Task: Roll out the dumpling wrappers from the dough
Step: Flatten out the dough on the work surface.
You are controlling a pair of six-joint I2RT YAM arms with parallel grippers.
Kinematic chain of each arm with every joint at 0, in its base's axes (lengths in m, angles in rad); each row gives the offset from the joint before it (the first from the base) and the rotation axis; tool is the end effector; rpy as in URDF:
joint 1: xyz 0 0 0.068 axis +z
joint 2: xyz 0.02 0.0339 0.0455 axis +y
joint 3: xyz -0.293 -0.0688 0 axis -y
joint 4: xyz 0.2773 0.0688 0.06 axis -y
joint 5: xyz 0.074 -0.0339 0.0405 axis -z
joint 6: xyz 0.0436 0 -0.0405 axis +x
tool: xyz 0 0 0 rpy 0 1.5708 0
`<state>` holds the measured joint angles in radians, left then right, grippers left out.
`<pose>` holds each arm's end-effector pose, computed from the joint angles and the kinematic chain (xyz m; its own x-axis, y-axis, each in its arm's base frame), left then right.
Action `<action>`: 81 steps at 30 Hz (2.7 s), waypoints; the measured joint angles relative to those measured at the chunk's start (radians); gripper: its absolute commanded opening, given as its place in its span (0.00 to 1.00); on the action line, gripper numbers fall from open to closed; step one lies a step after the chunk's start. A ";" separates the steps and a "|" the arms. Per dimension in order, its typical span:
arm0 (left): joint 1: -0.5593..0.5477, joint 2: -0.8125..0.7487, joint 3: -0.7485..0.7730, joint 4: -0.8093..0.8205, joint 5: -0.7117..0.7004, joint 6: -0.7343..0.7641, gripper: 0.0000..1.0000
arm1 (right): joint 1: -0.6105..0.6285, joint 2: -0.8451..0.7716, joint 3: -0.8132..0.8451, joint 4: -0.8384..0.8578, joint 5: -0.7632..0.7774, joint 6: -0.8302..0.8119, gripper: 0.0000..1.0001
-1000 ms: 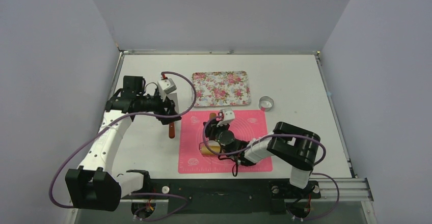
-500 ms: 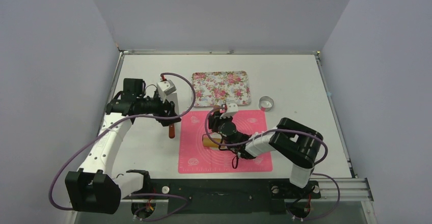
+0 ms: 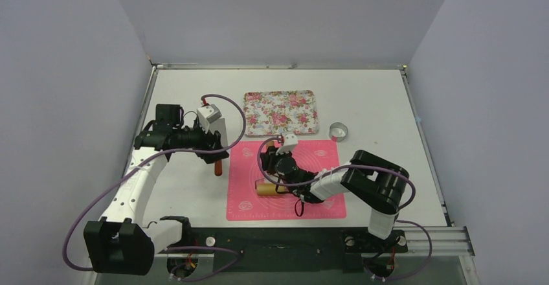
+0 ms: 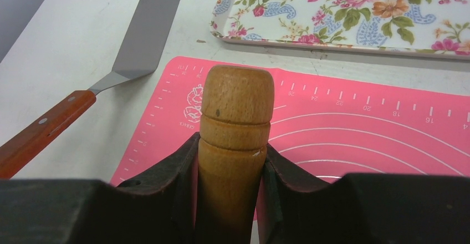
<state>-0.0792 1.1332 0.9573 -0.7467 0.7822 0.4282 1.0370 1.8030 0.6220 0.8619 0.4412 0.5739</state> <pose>0.2395 -0.0498 0.3058 -0.5235 0.3370 -0.7826 0.7669 0.5865 -0.2605 0.1972 0.2970 0.1294 -0.4447 0.2125 -0.8701 -0.3938 0.8261 0.4030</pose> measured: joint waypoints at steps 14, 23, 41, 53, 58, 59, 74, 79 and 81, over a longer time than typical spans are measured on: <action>0.003 -0.006 -0.011 0.003 0.001 -0.005 0.68 | 0.050 -0.026 -0.077 0.055 0.084 0.037 0.00; 0.003 -0.005 -0.011 0.003 0.001 -0.005 0.68 | -0.026 -0.023 -0.021 -0.001 0.003 -0.011 0.00; 0.001 -0.005 -0.011 0.003 0.005 -0.005 0.68 | -0.133 -0.032 0.004 0.018 0.089 -0.163 0.00; 0.002 -0.005 -0.011 0.002 0.008 -0.005 0.68 | -0.076 0.056 -0.020 0.153 0.169 -0.167 0.00; 0.003 -0.004 -0.011 0.002 0.008 -0.005 0.68 | -0.120 0.058 0.013 0.117 0.114 -0.175 0.00; 0.003 -0.003 -0.011 0.003 0.008 -0.005 0.68 | -0.126 0.060 0.024 0.104 0.108 -0.183 0.00; 0.004 -0.003 -0.011 0.002 0.015 -0.005 0.68 | -0.058 0.045 -0.018 0.121 0.175 -0.203 0.00; 0.004 -0.003 -0.011 0.002 0.016 -0.005 0.68 | -0.043 0.040 -0.024 0.137 0.200 -0.198 0.00; 0.004 -0.003 -0.011 0.002 0.016 -0.005 0.68 | -0.049 0.044 -0.003 0.112 0.197 -0.212 0.00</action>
<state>-0.0753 1.1297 0.9463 -0.7448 0.7982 0.4232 0.9882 1.8473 0.6189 0.9737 0.6380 0.3614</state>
